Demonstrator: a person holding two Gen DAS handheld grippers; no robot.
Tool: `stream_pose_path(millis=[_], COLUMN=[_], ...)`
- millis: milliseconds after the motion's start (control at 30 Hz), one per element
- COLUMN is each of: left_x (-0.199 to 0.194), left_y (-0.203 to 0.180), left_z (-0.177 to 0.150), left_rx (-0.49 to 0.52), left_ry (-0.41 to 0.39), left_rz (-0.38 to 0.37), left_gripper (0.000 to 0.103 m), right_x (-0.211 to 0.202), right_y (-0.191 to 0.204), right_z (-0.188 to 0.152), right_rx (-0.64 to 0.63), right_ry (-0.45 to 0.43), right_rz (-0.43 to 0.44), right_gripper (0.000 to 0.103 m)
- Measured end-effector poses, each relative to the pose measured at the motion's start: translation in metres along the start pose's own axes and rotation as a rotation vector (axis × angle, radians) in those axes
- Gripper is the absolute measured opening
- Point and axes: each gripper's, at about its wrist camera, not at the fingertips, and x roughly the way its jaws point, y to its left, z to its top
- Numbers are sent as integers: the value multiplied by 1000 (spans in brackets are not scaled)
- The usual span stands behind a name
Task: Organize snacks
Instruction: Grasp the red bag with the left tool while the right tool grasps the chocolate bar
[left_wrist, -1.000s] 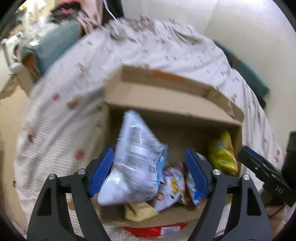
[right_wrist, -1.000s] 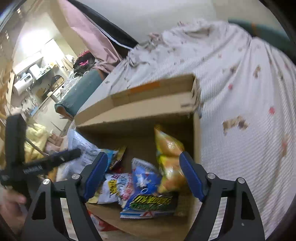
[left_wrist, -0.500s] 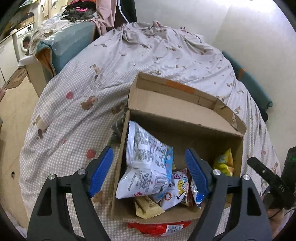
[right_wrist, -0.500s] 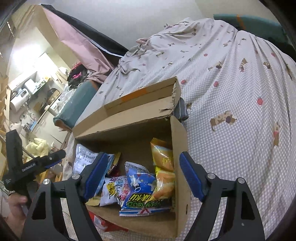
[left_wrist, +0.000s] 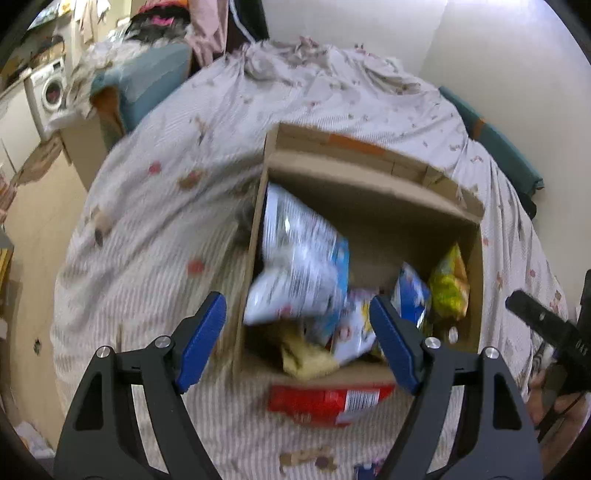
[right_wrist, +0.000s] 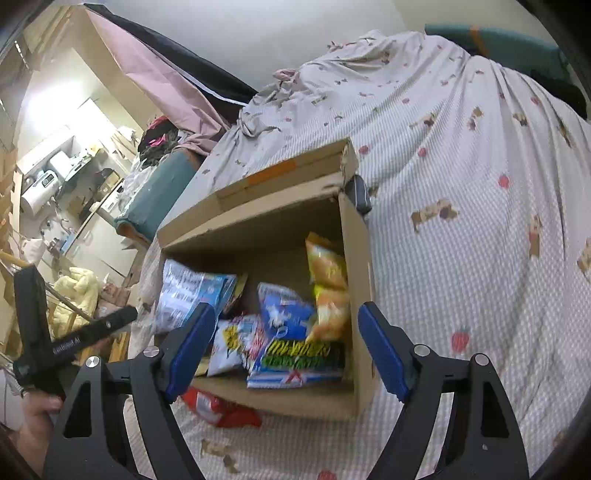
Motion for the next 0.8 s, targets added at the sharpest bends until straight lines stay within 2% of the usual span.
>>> stream_pose_path(millis=[167,333,467,600,700,800], left_x=[17,47,55,67,75,79], left_y=[1,-14,-36,-44,-50,-56], left_z=[-45,-86,-98,-98,-99,-98], left_rx=[-38,7,139,158,177,190], left_ry=[134,235,211,218,225,206], left_rz=[-72,-36,8,24,38,51], left_gripper=[85,85,85,85,85,85], right_x=[-7,-10,-15,-15,-9,8], right_y=[0,-6,-8,-12,-13,-20], right_z=[-18,-42,-55,-69,-85,-111], right_rx=[24,93,102,128,134,207], right_ry=[41,108,139,196,269,403], right_rz=[-10,9,-7,-13,-46,-40], right_gripper=[82,82,82,82,82,82])
